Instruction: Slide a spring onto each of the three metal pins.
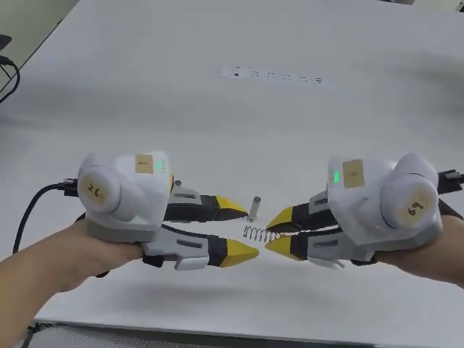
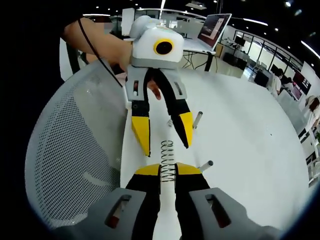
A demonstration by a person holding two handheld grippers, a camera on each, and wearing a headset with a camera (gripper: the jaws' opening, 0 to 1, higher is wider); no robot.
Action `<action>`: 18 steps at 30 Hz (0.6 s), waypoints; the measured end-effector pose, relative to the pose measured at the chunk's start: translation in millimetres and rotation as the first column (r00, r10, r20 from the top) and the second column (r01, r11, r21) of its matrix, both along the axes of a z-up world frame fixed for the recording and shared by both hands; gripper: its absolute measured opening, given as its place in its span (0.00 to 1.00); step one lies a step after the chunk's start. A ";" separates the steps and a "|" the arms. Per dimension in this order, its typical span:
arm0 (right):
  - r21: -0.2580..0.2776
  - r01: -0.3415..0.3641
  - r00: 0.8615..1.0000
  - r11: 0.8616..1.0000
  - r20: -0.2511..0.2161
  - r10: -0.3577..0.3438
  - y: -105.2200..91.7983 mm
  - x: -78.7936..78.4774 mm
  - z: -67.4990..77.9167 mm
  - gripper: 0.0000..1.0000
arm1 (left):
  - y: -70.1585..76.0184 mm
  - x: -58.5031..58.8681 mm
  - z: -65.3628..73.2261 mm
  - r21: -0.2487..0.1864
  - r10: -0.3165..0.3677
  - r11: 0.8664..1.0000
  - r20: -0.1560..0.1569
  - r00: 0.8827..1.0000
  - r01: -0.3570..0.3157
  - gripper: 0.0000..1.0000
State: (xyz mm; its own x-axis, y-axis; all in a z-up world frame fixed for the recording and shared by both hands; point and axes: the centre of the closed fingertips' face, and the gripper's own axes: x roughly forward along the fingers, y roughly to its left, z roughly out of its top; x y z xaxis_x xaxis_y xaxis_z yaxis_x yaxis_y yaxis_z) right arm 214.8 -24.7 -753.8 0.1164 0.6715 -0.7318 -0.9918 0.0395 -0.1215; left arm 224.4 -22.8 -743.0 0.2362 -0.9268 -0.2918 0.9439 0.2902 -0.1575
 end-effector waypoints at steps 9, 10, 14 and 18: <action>0.014 -0.022 1.000 1.000 0.001 0.022 -1.6 -4.2 0.9 0.07 | -6.3 -4.8 1.9 -0.007 -0.033 0.999 0.003 0.999 0.033 0.12; 0.012 -0.022 1.000 1.000 0.002 0.022 -1.5 -3.9 0.5 0.07 | -6.5 -5.2 1.4 -0.006 -0.036 0.999 0.004 0.999 0.036 0.11; 0.025 -0.022 1.000 0.999 0.000 0.022 1.5 -2.5 1.8 0.07 | -8.0 -5.5 3.0 -0.009 -0.042 0.999 0.009 0.999 0.042 0.05; 0.025 -0.029 1.000 0.999 0.009 0.029 2.2 -1.7 2.7 0.07 | -7.6 -4.8 5.1 -0.007 -0.045 0.999 0.018 0.999 0.045 0.04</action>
State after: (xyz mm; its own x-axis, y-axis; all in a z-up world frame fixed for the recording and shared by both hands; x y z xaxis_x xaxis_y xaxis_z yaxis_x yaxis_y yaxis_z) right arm 213.1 -22.5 -751.0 0.1029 0.6926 -0.7139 -0.9915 0.0141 -0.1292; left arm 219.6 -30.4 -737.9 0.1995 -0.9389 -0.2806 0.9586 0.2463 -0.1427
